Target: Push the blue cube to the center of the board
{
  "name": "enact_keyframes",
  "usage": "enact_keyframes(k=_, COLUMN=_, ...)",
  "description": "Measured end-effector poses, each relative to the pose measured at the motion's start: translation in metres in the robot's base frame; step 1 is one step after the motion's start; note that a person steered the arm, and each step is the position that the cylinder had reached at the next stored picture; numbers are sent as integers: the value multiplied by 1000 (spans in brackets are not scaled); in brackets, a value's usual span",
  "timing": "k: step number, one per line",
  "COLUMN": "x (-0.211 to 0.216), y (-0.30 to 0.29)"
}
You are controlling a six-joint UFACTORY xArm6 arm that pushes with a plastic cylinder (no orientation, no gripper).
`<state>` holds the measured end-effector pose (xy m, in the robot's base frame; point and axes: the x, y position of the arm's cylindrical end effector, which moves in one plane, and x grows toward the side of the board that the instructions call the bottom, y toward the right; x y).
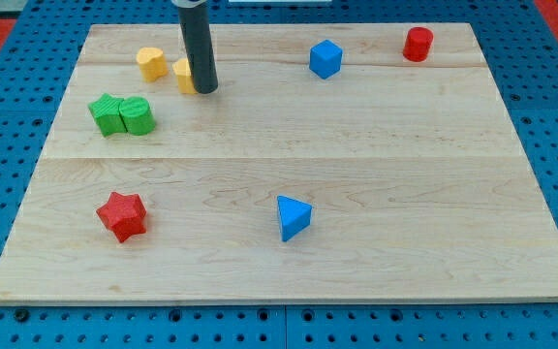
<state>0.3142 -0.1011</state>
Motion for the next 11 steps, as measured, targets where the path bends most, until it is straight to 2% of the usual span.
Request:
enact_keyframes(k=1, x=-5, y=-39)
enact_keyframes(k=3, x=-63, y=64)
enact_keyframes(k=4, x=-86, y=148)
enact_keyframes(k=5, x=-92, y=164)
enact_keyframes(k=6, x=-1, y=151)
enact_keyframes(k=7, x=37, y=170)
enact_keyframes(k=8, x=41, y=179)
enact_keyframes(k=9, x=77, y=222)
enact_keyframes(k=10, x=88, y=175)
enact_keyframes(k=11, x=55, y=156)
